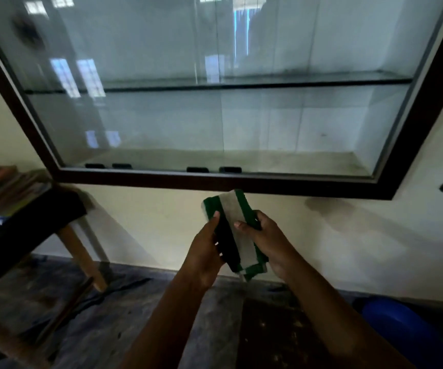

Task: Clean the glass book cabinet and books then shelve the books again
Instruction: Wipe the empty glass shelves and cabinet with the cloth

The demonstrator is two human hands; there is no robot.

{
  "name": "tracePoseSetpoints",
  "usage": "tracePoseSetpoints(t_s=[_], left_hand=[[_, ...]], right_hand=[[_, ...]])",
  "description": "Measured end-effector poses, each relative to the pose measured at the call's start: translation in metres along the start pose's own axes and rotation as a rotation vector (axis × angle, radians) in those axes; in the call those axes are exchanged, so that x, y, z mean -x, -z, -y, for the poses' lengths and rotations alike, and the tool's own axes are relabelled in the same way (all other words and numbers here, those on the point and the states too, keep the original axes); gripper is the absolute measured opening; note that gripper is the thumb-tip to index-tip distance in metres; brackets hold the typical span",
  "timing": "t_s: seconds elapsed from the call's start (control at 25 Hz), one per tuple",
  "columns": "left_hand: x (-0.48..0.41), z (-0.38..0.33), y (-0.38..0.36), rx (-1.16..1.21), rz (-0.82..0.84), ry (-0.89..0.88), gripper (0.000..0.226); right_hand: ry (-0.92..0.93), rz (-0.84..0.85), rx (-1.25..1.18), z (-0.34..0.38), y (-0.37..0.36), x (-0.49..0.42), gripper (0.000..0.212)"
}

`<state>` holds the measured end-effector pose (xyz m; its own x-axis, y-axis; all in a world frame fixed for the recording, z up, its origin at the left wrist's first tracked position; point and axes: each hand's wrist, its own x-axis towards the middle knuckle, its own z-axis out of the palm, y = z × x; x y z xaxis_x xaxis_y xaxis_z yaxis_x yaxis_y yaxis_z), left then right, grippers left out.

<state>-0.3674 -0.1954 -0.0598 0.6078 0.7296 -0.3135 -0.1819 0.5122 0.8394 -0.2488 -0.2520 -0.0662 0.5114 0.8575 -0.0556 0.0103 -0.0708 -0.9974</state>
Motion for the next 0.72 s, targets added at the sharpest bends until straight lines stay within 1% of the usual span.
tracePoseSetpoints(t_s=[0.04, 0.08, 0.12, 0.2, 0.24, 0.28, 0.36, 0.44, 0.48, 0.52, 0.56, 0.64, 0.72], left_hand=[[-0.006, -0.008, 0.004, -0.023, 0.011, -0.051, 0.032], [-0.011, -0.016, 0.008, -0.052, 0.024, -0.087, 0.027], [-0.019, -0.025, 0.012, -0.080, 0.052, -0.113, 0.026], [-0.033, -0.046, 0.014, -0.113, 0.157, -0.157, 0.032], [-0.039, -0.056, 0.012, -0.139, 0.208, -0.186, 0.034], [-0.045, -0.066, 0.009, -0.186, 0.239, -0.220, 0.031], [-0.060, -0.081, -0.001, -0.335, 0.254, -0.299, 0.025], [-0.079, -0.093, -0.012, -0.516, 0.241, -0.397, 0.033], [-0.093, -0.099, -0.018, -0.602, 0.221, -0.473, 0.039], [-0.110, -0.105, -0.023, -0.705, 0.178, -0.590, 0.045], [-0.128, -0.111, -0.029, -0.831, 0.119, -0.745, 0.050], [-0.165, -0.124, -0.047, -1.165, 0.075, -1.044, 0.058], [-0.204, -0.138, -0.073, -1.490, 0.028, -1.325, 0.061]], right_hand=[[0.062, -0.082, 0.090, 0.009, -0.006, -0.007, 0.031], [0.102, -0.139, 0.144, 0.017, -0.010, -0.012, 0.038], [0.115, -0.147, 0.139, 0.024, -0.013, -0.018, 0.048], [0.079, -0.085, 0.019, 0.036, -0.021, -0.031, 0.059], [0.075, -0.078, -0.019, 0.041, -0.024, -0.036, 0.059], [0.093, -0.118, -0.021, 0.045, -0.025, -0.043, 0.055], [0.140, -0.235, -0.007, 0.055, -0.021, -0.055, 0.041], [0.162, -0.288, -0.033, 0.067, -0.008, -0.065, 0.036], [0.166, -0.301, -0.041, 0.075, 0.003, -0.072, 0.034], [0.169, -0.318, -0.043, 0.084, 0.016, -0.079, 0.032], [0.172, -0.341, -0.028, 0.095, 0.031, -0.087, 0.029], [0.188, -0.389, 0.021, 0.117, 0.069, -0.106, 0.025], [0.197, -0.405, 0.081, 0.143, 0.114, -0.134, 0.027]])
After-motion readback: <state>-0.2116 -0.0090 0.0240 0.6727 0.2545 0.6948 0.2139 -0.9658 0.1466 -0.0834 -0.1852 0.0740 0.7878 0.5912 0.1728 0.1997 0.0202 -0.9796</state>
